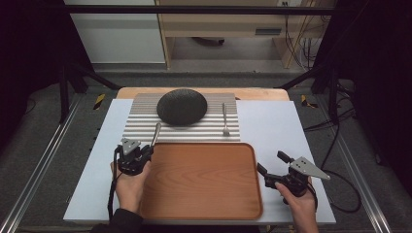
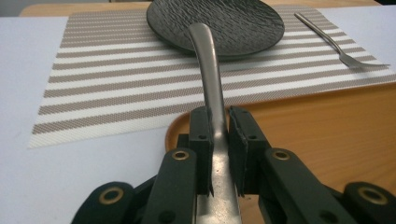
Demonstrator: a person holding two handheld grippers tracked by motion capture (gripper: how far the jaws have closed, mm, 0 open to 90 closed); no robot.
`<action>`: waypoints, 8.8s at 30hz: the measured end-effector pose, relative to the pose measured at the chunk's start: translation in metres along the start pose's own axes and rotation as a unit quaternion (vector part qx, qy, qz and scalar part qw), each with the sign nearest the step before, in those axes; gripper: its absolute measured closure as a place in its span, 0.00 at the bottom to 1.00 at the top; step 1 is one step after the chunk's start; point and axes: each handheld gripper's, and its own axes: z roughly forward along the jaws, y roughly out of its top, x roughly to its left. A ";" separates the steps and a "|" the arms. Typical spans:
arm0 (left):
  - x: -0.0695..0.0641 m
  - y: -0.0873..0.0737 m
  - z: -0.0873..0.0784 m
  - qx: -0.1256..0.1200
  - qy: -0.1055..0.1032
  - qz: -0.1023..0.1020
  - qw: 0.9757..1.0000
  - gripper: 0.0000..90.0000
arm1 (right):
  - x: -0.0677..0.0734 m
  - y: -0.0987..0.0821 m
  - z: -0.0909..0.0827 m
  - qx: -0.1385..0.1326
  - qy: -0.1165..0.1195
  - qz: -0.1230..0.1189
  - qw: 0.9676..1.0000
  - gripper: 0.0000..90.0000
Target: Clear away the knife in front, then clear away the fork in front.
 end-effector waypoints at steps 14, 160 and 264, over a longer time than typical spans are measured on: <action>-0.029 -0.027 -0.002 0.027 0.021 -0.017 0.999 0.89 | 0.001 0.000 0.002 -0.002 0.019 0.005 1.000 0.07; 0.093 -0.046 -0.046 -0.176 -0.056 0.012 0.983 0.02 | 0.020 0.107 0.155 0.118 -0.043 0.006 0.992 0.12; 0.101 -0.045 -0.046 -0.181 -0.055 0.007 0.982 0.03 | 0.007 0.035 0.275 0.222 -0.169 0.058 0.959 0.85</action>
